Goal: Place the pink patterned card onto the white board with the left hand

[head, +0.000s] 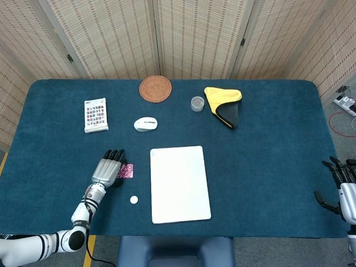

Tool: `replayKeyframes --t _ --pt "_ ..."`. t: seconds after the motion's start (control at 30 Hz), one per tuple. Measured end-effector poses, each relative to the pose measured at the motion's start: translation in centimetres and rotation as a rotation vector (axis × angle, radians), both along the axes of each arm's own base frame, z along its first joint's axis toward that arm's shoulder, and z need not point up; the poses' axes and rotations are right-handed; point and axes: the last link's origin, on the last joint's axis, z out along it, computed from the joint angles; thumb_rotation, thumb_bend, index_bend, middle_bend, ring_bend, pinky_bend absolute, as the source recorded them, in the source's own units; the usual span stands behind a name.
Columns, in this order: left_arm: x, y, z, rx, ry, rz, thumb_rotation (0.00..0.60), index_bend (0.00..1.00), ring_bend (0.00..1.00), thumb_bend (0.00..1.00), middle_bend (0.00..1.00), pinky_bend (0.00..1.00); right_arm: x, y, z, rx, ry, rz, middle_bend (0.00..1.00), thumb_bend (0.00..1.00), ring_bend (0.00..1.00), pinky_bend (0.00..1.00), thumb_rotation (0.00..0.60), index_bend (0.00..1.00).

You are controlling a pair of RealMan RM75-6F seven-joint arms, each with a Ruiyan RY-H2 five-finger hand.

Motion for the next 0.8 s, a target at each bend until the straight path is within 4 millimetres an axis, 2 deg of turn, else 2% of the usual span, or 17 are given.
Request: replayKeyframes --t 0.53,0.8 --pt "0.2 0.0 -0.1 0.013 -0.008 -0.006 0.6 0.38 0.0 0.32 0.07 0.0 -0.1 0.0 0.1 0.0 -0.002 0.003 0.1 0.32 0.13 0.09 0.6 0.14" --pt "2.5 -0.1 0.4 0.01 -0.03 -0.087 0.6 0.39 0.0 0.32 0.07 0.0 0.0 0.0 0.1 -0.003 0.001 0.007 0.1 0.33 0.13 0.09 0.6 0.14"
